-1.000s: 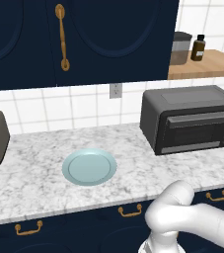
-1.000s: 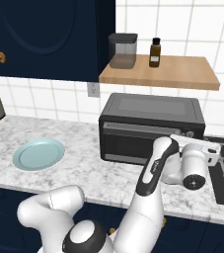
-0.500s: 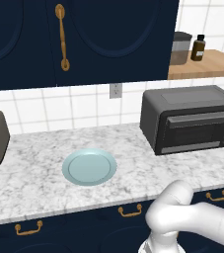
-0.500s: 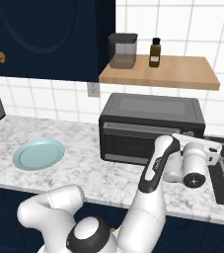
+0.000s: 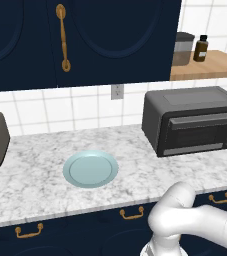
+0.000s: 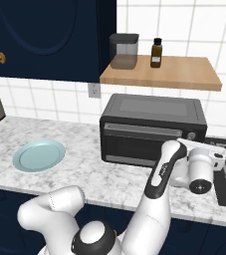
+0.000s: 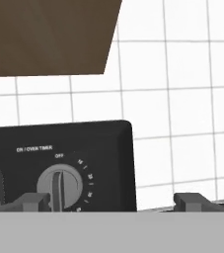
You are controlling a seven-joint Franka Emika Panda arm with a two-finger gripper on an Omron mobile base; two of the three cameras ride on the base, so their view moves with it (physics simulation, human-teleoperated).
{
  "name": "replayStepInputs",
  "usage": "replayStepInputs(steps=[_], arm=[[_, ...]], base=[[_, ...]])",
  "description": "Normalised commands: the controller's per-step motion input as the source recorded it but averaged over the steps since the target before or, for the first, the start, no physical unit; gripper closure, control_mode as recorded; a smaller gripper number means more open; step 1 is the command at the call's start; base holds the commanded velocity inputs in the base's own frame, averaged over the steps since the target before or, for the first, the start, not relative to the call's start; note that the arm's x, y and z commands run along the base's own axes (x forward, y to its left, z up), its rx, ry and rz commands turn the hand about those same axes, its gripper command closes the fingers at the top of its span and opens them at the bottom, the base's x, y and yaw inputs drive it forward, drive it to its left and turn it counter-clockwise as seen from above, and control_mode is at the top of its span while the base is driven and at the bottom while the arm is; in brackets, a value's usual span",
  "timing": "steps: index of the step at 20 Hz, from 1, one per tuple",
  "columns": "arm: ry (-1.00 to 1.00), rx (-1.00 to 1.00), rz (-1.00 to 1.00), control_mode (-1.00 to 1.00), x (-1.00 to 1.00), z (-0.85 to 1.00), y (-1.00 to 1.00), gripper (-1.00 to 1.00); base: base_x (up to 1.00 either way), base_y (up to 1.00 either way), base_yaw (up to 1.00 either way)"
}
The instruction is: Pick up the kebab skewer and baguette bread, and place them inside the toaster oven. Close the toaster oven door and start by setting the timer.
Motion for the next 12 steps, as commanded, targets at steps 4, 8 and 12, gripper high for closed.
replayStepInputs(steps=[4,8,12], arm=[[-0.04,0.0,0.0,-1.0,0.19,-0.02,0.0,-1.0],[-0.04,0.0,0.0,-1.0,0.27,0.07,0.0,-1.0],[-0.04,0.0,0.0,-1.0,0.03,0.21,0.14,-1.0]], base=[[0.0,0.0,0.0],[0.0,0.0,0.0],[0.0,0.0,0.0]])
